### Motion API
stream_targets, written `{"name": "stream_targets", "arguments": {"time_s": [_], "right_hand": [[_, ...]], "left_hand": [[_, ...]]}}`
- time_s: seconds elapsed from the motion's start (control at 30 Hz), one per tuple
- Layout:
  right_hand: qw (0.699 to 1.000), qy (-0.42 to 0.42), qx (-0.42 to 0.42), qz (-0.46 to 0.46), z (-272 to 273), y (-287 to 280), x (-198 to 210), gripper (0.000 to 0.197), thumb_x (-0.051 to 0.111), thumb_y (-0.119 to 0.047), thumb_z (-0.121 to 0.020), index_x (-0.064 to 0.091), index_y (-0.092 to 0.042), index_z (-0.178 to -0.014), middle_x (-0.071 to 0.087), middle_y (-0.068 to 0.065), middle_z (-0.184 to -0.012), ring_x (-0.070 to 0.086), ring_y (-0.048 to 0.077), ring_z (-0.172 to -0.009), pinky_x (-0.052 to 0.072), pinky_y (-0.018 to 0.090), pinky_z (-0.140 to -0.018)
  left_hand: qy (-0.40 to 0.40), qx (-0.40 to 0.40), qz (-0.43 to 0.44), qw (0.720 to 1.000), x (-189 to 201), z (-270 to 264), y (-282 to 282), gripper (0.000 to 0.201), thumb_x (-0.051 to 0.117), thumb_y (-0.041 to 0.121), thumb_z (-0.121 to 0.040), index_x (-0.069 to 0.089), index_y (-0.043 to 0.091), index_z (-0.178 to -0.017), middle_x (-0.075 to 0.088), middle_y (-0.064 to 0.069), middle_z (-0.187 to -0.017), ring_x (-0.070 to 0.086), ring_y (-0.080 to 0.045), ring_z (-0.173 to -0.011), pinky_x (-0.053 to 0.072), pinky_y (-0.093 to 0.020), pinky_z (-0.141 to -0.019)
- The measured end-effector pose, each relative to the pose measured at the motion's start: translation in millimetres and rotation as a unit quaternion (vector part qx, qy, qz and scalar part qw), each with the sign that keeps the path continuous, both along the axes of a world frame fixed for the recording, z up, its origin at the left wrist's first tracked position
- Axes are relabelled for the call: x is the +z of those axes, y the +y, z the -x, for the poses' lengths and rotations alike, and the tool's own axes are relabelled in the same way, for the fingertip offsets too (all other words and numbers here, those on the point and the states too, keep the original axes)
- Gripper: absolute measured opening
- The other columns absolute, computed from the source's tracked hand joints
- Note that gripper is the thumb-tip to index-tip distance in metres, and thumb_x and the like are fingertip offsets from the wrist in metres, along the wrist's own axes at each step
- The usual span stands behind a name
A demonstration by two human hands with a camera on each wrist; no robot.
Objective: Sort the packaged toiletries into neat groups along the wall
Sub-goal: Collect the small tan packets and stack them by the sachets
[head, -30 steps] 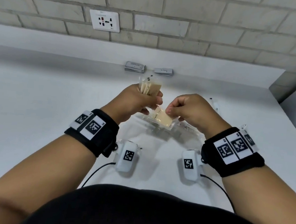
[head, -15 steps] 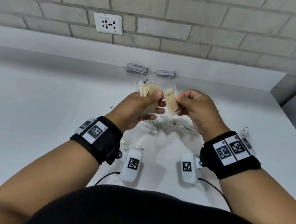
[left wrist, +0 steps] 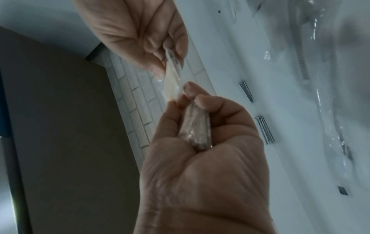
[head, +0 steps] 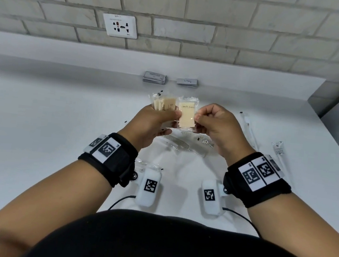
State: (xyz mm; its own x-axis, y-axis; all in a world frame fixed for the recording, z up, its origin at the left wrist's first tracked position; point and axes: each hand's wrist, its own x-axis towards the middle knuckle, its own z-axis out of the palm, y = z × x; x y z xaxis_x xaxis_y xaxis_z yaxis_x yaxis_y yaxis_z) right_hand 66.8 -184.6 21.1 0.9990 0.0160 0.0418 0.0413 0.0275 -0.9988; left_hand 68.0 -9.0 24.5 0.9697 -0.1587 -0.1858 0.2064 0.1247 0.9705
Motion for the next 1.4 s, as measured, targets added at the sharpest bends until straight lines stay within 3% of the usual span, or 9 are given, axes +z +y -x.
{"name": "stream_targets", "arguments": {"time_s": [0.17, 0.4, 0.63, 0.83, 0.93, 1.07, 1.1, 1.27, 1.4], "right_hand": [[0.993, -0.012, 0.115, 0.015, -1.8, -7.9, 7.5, 0.061, 0.064, 0.018, -0.077, 0.06, -0.031, -0.114, 0.051, 0.005, -0.077, 0.058, 0.015, -0.058, 0.056, 0.029, -0.056], [0.998, -0.015, 0.06, 0.029, -2.1, -2.9, 10.7, 0.013, 0.068, 0.005, -0.082, 0.065, -0.008, -0.083, 0.06, 0.012, -0.072, 0.059, 0.016, -0.052, 0.055, 0.025, -0.05], [0.999, 0.006, 0.024, 0.039, -6.3, 1.6, 7.8, 0.02, 0.065, 0.007, -0.083, 0.057, -0.006, -0.071, 0.06, 0.014, -0.071, 0.061, 0.009, -0.049, 0.051, 0.021, -0.046], [0.984, 0.022, 0.078, 0.158, -6.7, -3.0, 6.9, 0.02, 0.069, 0.0, -0.082, 0.06, -0.017, -0.084, 0.059, 0.002, -0.066, 0.053, 0.011, -0.05, 0.042, 0.024, -0.044], [0.932, 0.087, 0.153, 0.318, 1.3, -10.9, -3.5, 0.022, 0.072, 0.0, -0.08, 0.062, -0.018, -0.086, 0.06, 0.001, -0.065, 0.055, 0.011, -0.046, 0.046, 0.025, -0.044], [0.755, 0.098, 0.202, 0.616, 22.6, -12.6, -32.8, 0.021, 0.075, -0.017, -0.075, 0.06, -0.024, -0.087, 0.063, -0.001, -0.091, 0.06, 0.016, -0.074, 0.049, 0.028, -0.065], [0.744, 0.071, 0.177, 0.64, 24.0, -11.9, -31.1, 0.02, 0.075, -0.022, -0.076, 0.061, -0.024, -0.09, 0.062, -0.002, -0.094, 0.059, 0.016, -0.081, 0.047, 0.028, -0.068], [0.968, 0.043, 0.055, 0.241, 11.7, -2.4, 18.3, 0.006, 0.071, -0.019, -0.085, 0.069, -0.015, -0.09, 0.069, 0.0, -0.077, 0.063, 0.015, -0.059, 0.048, 0.026, -0.053], [0.984, 0.017, 0.038, 0.174, 3.5, 5.2, 29.9, 0.01, 0.07, -0.01, -0.084, 0.067, -0.012, -0.074, 0.069, 0.002, -0.068, 0.065, 0.021, -0.061, 0.05, 0.032, -0.056]], "left_hand": [[-0.007, -0.033, -0.006, 0.999, -2.7, 0.4, 3.9, 0.013, 0.068, 0.015, -0.085, 0.064, 0.017, -0.098, 0.067, -0.002, -0.089, 0.064, -0.016, -0.075, 0.048, -0.021, -0.059], [-0.037, -0.014, -0.036, 0.999, -5.3, -0.7, -2.1, 0.002, 0.065, 0.019, -0.088, 0.063, 0.02, -0.089, 0.063, 0.0, -0.082, 0.06, -0.012, -0.07, 0.047, -0.023, -0.059], [-0.027, -0.006, -0.015, 1.0, -8.1, -0.6, -5.0, 0.01, 0.065, 0.019, -0.088, 0.062, 0.016, -0.097, 0.066, 0.0, -0.084, 0.064, -0.012, -0.071, 0.048, -0.023, -0.058], [0.015, -0.004, 0.033, 0.999, -3.4, -1.4, 3.2, 0.007, 0.062, 0.02, -0.09, 0.064, 0.015, -0.094, 0.066, -0.001, -0.086, 0.065, -0.017, -0.077, 0.051, -0.025, -0.059], [0.081, -0.041, 0.141, 0.986, -2.1, -2.8, 15.9, 0.021, 0.049, 0.019, -0.096, 0.058, 0.008, -0.111, 0.067, -0.006, -0.097, 0.068, -0.027, -0.092, 0.06, -0.033, -0.067], [0.092, -0.034, 0.158, 0.982, -7.3, -0.4, 25.3, 0.025, 0.051, 0.01, -0.095, 0.057, -0.001, -0.116, 0.067, -0.015, -0.11, 0.067, -0.035, -0.101, 0.062, -0.036, -0.067], [0.089, -0.027, 0.15, 0.984, -9.1, 0.5, 25.0, 0.024, 0.055, 0.009, -0.093, 0.059, -0.001, -0.114, 0.065, -0.016, -0.111, 0.066, -0.036, -0.104, 0.061, -0.035, -0.064], [0.076, -0.034, 0.138, 0.987, -5.7, 5.7, 13.9, 0.012, 0.061, 0.01, -0.09, 0.065, 0.004, -0.099, 0.071, -0.011, -0.09, 0.072, -0.025, -0.083, 0.061, -0.031, -0.064], [0.05, -0.05, 0.135, 0.988, 0.9, 7.5, 8.1, 0.012, 0.059, 0.014, -0.091, 0.066, 0.01, -0.1, 0.072, -0.005, -0.086, 0.072, -0.017, -0.076, 0.059, -0.026, -0.059]]}}
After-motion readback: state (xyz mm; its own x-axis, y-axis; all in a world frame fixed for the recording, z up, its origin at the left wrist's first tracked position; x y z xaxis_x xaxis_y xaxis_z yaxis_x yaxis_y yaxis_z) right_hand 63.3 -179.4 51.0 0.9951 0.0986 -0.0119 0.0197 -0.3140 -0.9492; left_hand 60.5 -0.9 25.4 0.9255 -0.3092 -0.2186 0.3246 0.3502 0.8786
